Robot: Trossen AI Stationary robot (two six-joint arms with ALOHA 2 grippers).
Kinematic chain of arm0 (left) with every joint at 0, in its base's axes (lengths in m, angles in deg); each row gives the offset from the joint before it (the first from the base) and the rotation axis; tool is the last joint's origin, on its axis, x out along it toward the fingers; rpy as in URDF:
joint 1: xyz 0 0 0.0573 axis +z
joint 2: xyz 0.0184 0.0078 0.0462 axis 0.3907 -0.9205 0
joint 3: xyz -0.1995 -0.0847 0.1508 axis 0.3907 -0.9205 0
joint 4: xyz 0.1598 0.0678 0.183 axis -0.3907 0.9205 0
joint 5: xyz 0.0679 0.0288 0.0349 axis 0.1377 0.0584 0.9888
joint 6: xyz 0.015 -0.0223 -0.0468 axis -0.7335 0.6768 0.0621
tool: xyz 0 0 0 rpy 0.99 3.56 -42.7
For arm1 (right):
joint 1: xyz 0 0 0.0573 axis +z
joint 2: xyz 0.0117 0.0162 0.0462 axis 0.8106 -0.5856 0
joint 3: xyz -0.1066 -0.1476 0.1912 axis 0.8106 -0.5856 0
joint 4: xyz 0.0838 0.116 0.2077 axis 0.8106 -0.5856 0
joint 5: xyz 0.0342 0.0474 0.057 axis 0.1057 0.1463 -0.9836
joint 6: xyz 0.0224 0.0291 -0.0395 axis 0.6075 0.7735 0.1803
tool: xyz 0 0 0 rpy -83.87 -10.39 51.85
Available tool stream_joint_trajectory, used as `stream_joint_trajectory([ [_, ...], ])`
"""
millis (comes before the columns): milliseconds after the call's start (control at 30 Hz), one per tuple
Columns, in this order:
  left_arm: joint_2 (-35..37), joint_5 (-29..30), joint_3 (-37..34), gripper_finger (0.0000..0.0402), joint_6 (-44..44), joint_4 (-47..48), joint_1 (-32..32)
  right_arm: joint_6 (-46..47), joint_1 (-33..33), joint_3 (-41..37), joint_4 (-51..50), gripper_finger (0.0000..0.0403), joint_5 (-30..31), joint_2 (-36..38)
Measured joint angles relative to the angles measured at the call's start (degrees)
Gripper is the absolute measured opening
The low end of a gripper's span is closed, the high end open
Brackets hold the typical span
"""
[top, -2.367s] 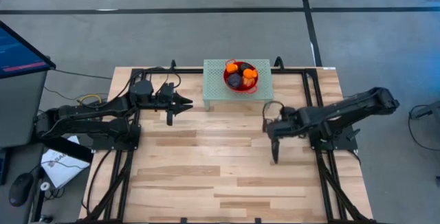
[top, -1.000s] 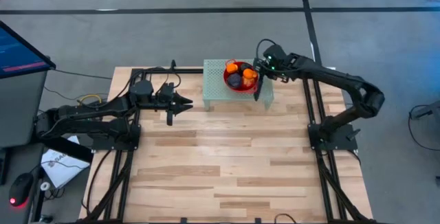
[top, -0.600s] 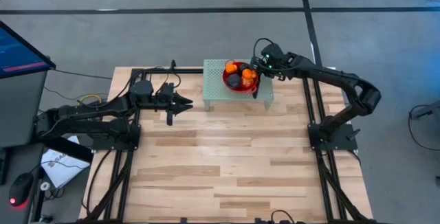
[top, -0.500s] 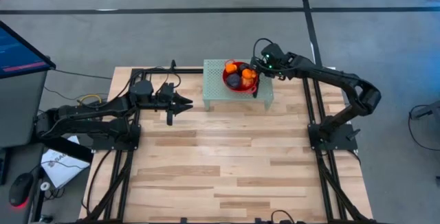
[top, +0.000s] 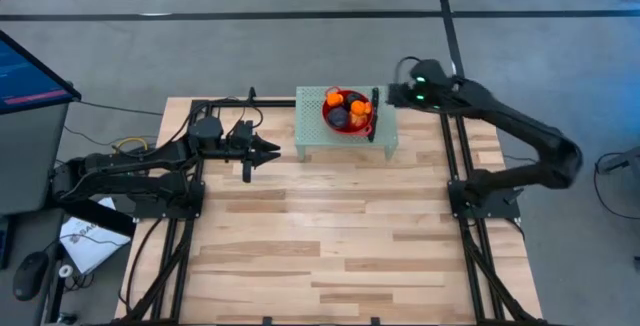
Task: Pick & Place Fruit
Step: Return to Home Position
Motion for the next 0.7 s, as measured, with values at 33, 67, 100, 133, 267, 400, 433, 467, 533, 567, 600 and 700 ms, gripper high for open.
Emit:
stream_joint_trajectory([
  [33,-0.01,0.00,0.00,0.0097,0.00,-0.01,0.00,-1.56,0.09,0.00,-2.21,0.0254,1.03,2.41],
  [67,-0.01,0.00,0.00,0.0097,0.00,0.00,0.00,-2.96,0.32,0.00,-4.50,0.0252,2.05,4.89],
  [100,0.00,0.06,0.00,0.0097,0.00,0.00,0.00,-4.53,0.80,0.00,-6.80,0.0248,3.16,7.50],
  [133,-0.02,0.29,0.00,0.0097,0.00,0.00,0.00,-5.83,1.55,0.00,-8.84,0.0244,4.39,10.10],
  [267,0.00,2.62,0.00,0.0097,0.00,0.00,0.00,-9.04,7.43,-1.71,-13.35,0.0215,10.63,21.05],
  [400,0.00,6.40,0.00,0.0097,0.00,-0.02,0.00,-7.81,17.72,-11.54,-10.57,0.0162,22.33,33.00],
  [433,-0.01,7.34,0.00,0.0097,0.00,0.00,0.00,-6.00,20.15,-14.80,-9.47,0.0146,25.89,35.56],
  [467,-0.02,8.20,-0.02,0.0097,0.00,-0.02,0.00,-4.12,22.57,-18.57,-7.43,0.0127,29.39,38.24],
  [533,0.00,8.75,0.00,0.0097,-0.08,-0.02,0.00,-2.19,25.92,-25.75,-3.76,0.0088,34.38,44.61],
  [567,0.00,8.90,0.00,0.0097,-0.22,-0.04,0.00,-2.45,26.64,-28.70,-1.27,0.0067,36.92,48.74],
  [600,0.00,8.92,0.00,0.0097,-0.44,-0.11,0.00,-4.31,26.96,-30.97,3.55,0.0047,39.35,52.32],
  [700,-0.02,9.49,0.00,0.0097,-0.50,-0.24,0.00,-13.89,26.82,-37.83,14.93,0.0008,39.96,60.62],
])
